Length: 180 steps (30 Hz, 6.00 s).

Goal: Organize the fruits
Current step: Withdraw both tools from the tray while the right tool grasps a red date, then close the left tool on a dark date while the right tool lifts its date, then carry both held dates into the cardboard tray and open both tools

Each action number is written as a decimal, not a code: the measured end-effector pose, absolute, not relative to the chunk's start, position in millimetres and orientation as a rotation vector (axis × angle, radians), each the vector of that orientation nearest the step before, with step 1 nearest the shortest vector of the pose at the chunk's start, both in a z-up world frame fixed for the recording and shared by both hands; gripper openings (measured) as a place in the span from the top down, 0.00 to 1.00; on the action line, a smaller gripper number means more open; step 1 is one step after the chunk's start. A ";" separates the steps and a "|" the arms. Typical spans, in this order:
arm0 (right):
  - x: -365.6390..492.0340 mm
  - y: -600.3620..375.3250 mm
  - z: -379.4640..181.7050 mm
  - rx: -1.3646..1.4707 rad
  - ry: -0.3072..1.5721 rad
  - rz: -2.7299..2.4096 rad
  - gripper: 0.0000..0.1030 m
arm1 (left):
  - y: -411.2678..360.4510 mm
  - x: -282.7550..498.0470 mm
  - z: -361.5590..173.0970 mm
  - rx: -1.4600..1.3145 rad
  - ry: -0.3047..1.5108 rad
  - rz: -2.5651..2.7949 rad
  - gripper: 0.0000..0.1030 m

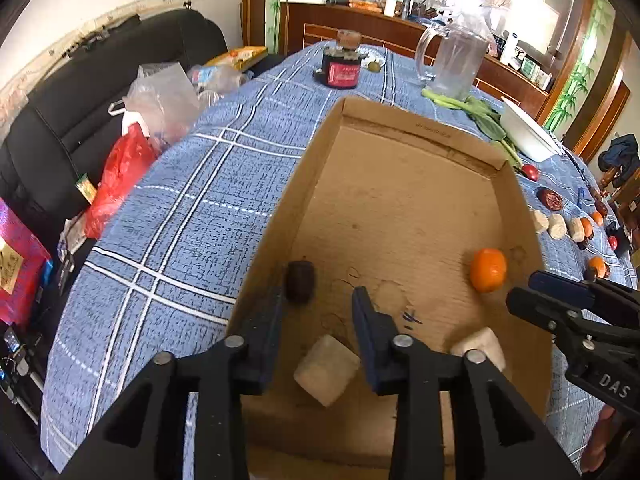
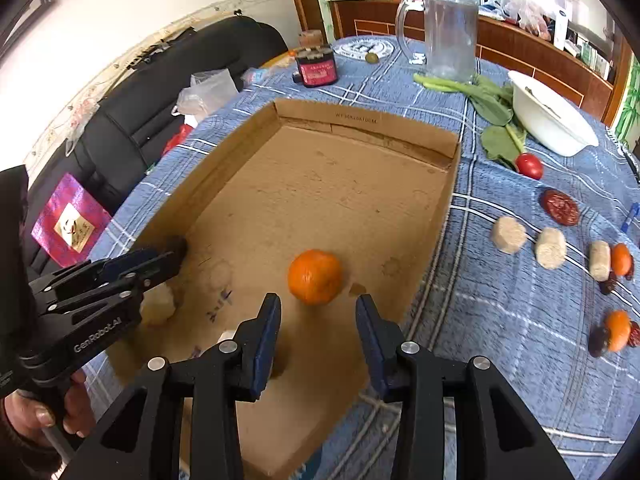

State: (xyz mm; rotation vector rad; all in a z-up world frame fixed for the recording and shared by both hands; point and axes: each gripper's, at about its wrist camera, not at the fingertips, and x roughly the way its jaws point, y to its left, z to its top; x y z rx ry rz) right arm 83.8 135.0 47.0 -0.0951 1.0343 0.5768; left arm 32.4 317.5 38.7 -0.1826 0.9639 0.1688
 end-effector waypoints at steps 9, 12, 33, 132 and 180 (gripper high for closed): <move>49.5 87.7 60.1 -0.074 1.020 0.570 0.49 | 270.2 16.7 64.9 -0.144 0.896 0.150 0.37; 39.5 61.6 59.7 -0.060 1.020 0.545 0.45 | 250.6 15.7 69.3 -0.125 0.889 0.128 0.35; 56.2 -164.1 48.5 0.093 1.001 0.186 0.36 | 98.1 35.8 63.5 -0.029 0.946 -0.047 0.23; 61.1 72.9 85.3 -0.097 0.889 0.523 0.72 | 271.9 12.9 73.8 -0.204 0.879 -0.056 0.81; 144.1 155.5 28.8 -0.163 1.018 0.514 0.60 | 319.2 81.9 24.3 -0.210 1.036 0.080 0.62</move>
